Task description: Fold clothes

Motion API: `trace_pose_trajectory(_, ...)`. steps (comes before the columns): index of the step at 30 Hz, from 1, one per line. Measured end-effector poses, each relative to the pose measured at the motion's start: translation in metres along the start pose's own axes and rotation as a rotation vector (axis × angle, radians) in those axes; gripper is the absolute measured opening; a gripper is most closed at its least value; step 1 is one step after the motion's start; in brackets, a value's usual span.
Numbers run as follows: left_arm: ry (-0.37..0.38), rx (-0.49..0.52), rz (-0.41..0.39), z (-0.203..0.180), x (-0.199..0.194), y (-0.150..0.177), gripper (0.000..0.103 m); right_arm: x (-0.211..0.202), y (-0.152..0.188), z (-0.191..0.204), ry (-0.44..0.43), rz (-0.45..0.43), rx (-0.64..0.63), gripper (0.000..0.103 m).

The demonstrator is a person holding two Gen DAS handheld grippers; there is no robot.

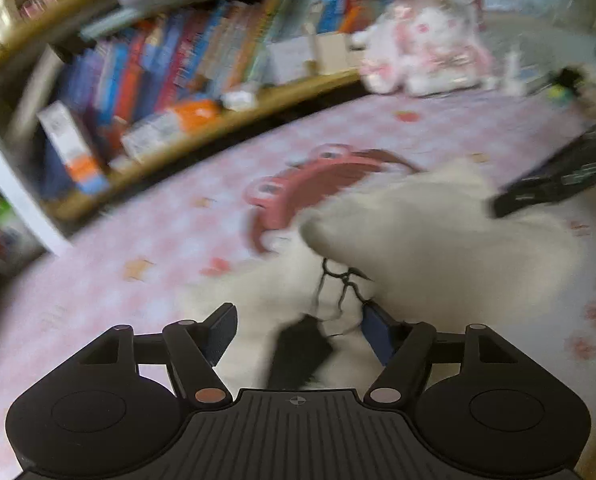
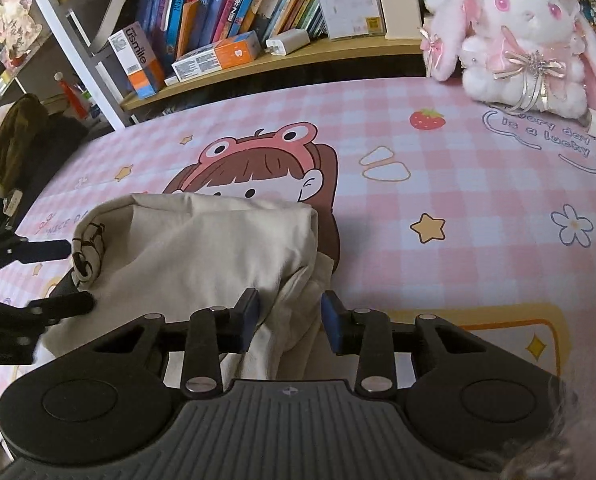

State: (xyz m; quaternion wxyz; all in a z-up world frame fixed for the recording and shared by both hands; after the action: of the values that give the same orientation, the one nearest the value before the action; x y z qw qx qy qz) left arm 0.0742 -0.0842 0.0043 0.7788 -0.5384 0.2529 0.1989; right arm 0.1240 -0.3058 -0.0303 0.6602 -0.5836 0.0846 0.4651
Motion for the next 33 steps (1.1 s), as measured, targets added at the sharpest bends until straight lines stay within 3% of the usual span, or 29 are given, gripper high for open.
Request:
trace_pose_trajectory(2, -0.262, -0.016, -0.019, 0.027, 0.007, -0.008, 0.069, 0.0, 0.0, -0.001, 0.003, -0.003, 0.003, 0.033)
trace_pose_trajectory(5, -0.366, -0.299, -0.017, 0.082, 0.002, -0.014, 0.068, 0.0, 0.0, 0.0, 0.002, -0.002, -0.005, 0.033)
trace_pose_trajectory(7, -0.287, -0.433, -0.098, 0.096, -0.015, -0.013, 0.068, 0.001, -0.001, -0.001, 0.001, -0.002, -0.004, 0.033)
trace_pose_trajectory(9, -0.157, -0.492, -0.137, 0.095, -0.024, -0.007, 0.068, 0.001, -0.001, -0.002, -0.003, -0.002, 0.003, 0.033)
trace_pose_trajectory(10, -0.098, -0.504, -0.129, 0.091, -0.024, -0.003, 0.068, 0.001, -0.001, -0.003, -0.005, -0.003, 0.008, 0.033)
trace_pose_trajectory(14, 0.0, -0.511, -0.02, 0.068, -0.005, 0.017, 0.066, 0.001, 0.0, -0.005, -0.013, -0.004, 0.033, 0.033)
trace_pose_trajectory(17, 0.067, -0.619, 0.013, 0.064, 0.007, 0.029, 0.008, 0.001, 0.001, -0.006, -0.014, -0.005, 0.041, 0.033)
trace_pose_trajectory(18, 0.106, -0.675, 0.017, 0.066, 0.008, 0.031, 0.006, 0.001, 0.001, -0.006, -0.013, -0.005, 0.041, 0.033)
trace_pose_trajectory(20, 0.217, -0.831, -0.064, 0.074, -0.005, 0.033, 0.006, 0.001, 0.001, -0.005, -0.013, -0.004, 0.034, 0.033)
trace_pose_trajectory(23, 0.141, -1.004, -0.021, 0.096, 0.0, 0.051, 0.005, 0.001, 0.001, -0.007, -0.012, -0.006, 0.03, 0.034)
trace_pose_trajectory(26, 0.097, -1.046, 0.052, 0.099, 0.022, 0.068, 0.007, 0.003, 0.002, -0.007, -0.018, -0.006, 0.038, 0.034)
trace_pose_trajectory(31, 0.059, -0.996, 0.05, 0.086, 0.026, 0.069, 0.014, 0.004, 0.002, -0.007, -0.019, -0.006, 0.036, 0.034)
trace_pose_trajectory(33, 0.051, -0.992, 0.04, 0.086, 0.019, 0.069, 0.023, 0.003, 0.002, -0.007, -0.018, -0.007, 0.041, 0.035)
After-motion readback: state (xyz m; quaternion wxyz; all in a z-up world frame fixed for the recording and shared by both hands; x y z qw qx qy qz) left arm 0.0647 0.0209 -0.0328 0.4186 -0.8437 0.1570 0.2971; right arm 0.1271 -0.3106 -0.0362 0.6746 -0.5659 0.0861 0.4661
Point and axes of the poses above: each gripper's, at about its wrist camera, not at the fingertips, and x roughly the way its jaws point, z to its left, y to its underside, the point moved 2 cm from there along x, roughly the way its jaws point, and after that the axes turned 7 degrees about -z, right-handed, at the moved point
